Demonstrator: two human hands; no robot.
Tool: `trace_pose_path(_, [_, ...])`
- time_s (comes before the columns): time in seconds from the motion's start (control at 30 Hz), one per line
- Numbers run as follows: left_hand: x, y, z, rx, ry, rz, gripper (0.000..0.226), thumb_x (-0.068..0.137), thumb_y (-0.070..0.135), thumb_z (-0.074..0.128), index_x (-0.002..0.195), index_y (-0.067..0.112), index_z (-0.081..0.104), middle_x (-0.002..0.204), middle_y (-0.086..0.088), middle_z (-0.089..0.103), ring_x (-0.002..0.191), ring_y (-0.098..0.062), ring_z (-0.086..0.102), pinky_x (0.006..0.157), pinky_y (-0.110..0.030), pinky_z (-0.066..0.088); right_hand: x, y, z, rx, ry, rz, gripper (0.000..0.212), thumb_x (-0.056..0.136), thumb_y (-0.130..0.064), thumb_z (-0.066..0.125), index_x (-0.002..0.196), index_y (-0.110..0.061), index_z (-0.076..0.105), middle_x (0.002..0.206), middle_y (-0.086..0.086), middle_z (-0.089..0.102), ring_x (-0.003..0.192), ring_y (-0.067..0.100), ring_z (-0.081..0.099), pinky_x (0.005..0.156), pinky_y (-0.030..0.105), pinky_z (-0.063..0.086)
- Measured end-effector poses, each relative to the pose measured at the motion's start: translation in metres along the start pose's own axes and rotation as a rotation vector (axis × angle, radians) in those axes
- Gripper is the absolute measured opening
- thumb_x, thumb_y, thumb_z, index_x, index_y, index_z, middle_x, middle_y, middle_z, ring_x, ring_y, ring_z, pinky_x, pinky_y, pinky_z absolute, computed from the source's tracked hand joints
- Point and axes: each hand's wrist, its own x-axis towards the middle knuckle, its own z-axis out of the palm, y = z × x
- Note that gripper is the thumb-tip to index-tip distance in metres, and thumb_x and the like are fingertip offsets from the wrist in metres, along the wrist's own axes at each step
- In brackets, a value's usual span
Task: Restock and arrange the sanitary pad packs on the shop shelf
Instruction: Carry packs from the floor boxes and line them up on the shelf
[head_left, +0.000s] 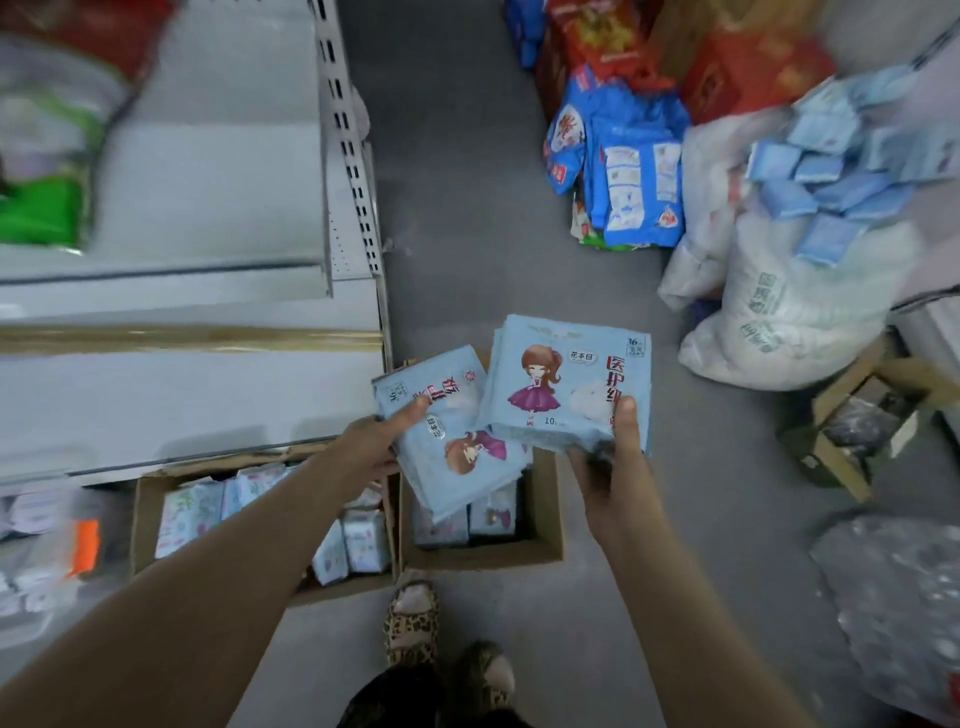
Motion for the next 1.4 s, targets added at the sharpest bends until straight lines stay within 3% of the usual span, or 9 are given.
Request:
trace_pose_path(0.1, [-0.055,0.028,-0.019,-0.016,0.016,0.073,0.051,0.078,0.050,0.074,0.108,0.009,0.069,0.083,-0.002,0.078,0.073,-0.015,0.075,0.059,-0.027,0.058,-0.041,-0.013,0.015,0.026,-0.049,-0.031,0.036,0.091,-0.046,0.066,0.113,-0.018,0.069,0.104,0.003,0.078,0.086,0.014,0.077,0.056,0.022,0.058])
trace_pose_path(0.27, [-0.144,0.038,-0.057,-0.021,0.083,0.200,0.112,0.020,0.076,0.088,0.111,0.013,0.072,0.100,-0.004,0.078,0.095,-0.023,0.073,0.080,-0.034,0.058,-0.116,-0.029,0.031,0.073,-0.210,-0.065,0.034,0.090,-0.042,0.068,0.114,-0.018,0.069,0.105,0.003,0.078,0.089,0.014,0.076,0.061,0.023,0.060])
trace_pose_path(0.5, [-0.289,0.032,-0.096,-0.110,0.209,0.376,0.101,0.031,0.077,0.085,0.109,0.013,0.072,0.099,-0.003,0.078,0.099,-0.022,0.070,0.087,-0.036,0.056,-0.229,-0.041,0.025,0.117,-0.363,-0.126,0.041,0.083,-0.032,0.076,0.118,-0.013,0.067,0.112,0.007,0.076,0.108,0.017,0.071,0.100,0.033,0.053])
trace_pose_path(0.67, [-0.397,0.042,-0.137,-0.172,0.293,0.524,0.074,0.057,0.063,0.073,0.110,0.011,0.069,0.102,-0.007,0.075,0.094,-0.024,0.068,0.072,-0.033,0.053,-0.313,-0.042,0.060,0.118,-0.478,-0.176,0.033,0.086,-0.029,0.075,0.115,-0.015,0.066,0.107,0.004,0.077,0.106,0.016,0.070,0.084,0.031,0.061])
trace_pose_path(0.87, [-0.509,0.061,-0.226,-0.286,0.392,0.720,0.042,0.083,0.058,0.068,0.099,0.019,0.067,0.094,-0.001,0.073,0.087,-0.020,0.066,0.085,-0.036,0.052,-0.412,-0.028,0.157,0.137,-0.656,-0.229,0.031,0.086,-0.028,0.075,0.114,-0.015,0.068,0.105,0.003,0.078,0.099,0.014,0.071,0.071,0.027,0.062])
trace_pose_path(1.03, [-0.585,0.072,-0.327,-0.380,0.439,0.809,0.042,0.085,0.057,0.066,0.098,0.017,0.066,0.093,-0.004,0.072,0.089,-0.022,0.066,0.092,-0.039,0.052,-0.503,0.015,0.260,0.146,-0.755,-0.207,0.026,0.086,-0.026,0.076,0.106,-0.012,0.068,0.106,0.004,0.074,0.099,0.015,0.069,0.094,0.033,0.056])
trace_pose_path(1.13, [-0.623,0.076,-0.394,-0.417,0.477,0.856,0.046,0.083,0.057,0.068,0.098,0.014,0.065,0.082,-0.002,0.071,0.084,-0.021,0.066,0.077,-0.035,0.054,-0.552,0.049,0.321,0.137,-0.786,-0.176,0.031,0.084,-0.025,0.079,0.107,-0.008,0.066,0.107,0.006,0.070,0.103,0.019,0.067,0.101,0.034,0.053])
trace_pose_path(1.23, [-0.656,0.077,-0.460,-0.448,0.523,0.890,0.051,0.081,0.056,0.071,0.105,0.012,0.065,0.090,-0.004,0.071,0.081,-0.019,0.066,0.063,-0.029,0.050,-0.592,0.083,0.380,0.137,-0.840,-0.162,0.048,0.078,-0.026,0.083,0.118,-0.006,0.064,0.116,0.009,0.067,0.111,0.022,0.065,0.100,0.037,0.055])
trace_pose_path(1.4, [-0.687,0.082,-0.553,-0.448,0.587,0.932,0.053,0.083,0.053,0.071,0.112,0.009,0.063,0.084,-0.003,0.067,0.077,-0.019,0.064,0.064,-0.030,0.049,-0.638,0.131,0.464,0.115,-0.898,-0.191,0.055,0.075,-0.026,0.085,0.122,-0.008,0.064,0.121,0.008,0.070,0.112,0.019,0.067,0.086,0.032,0.061])
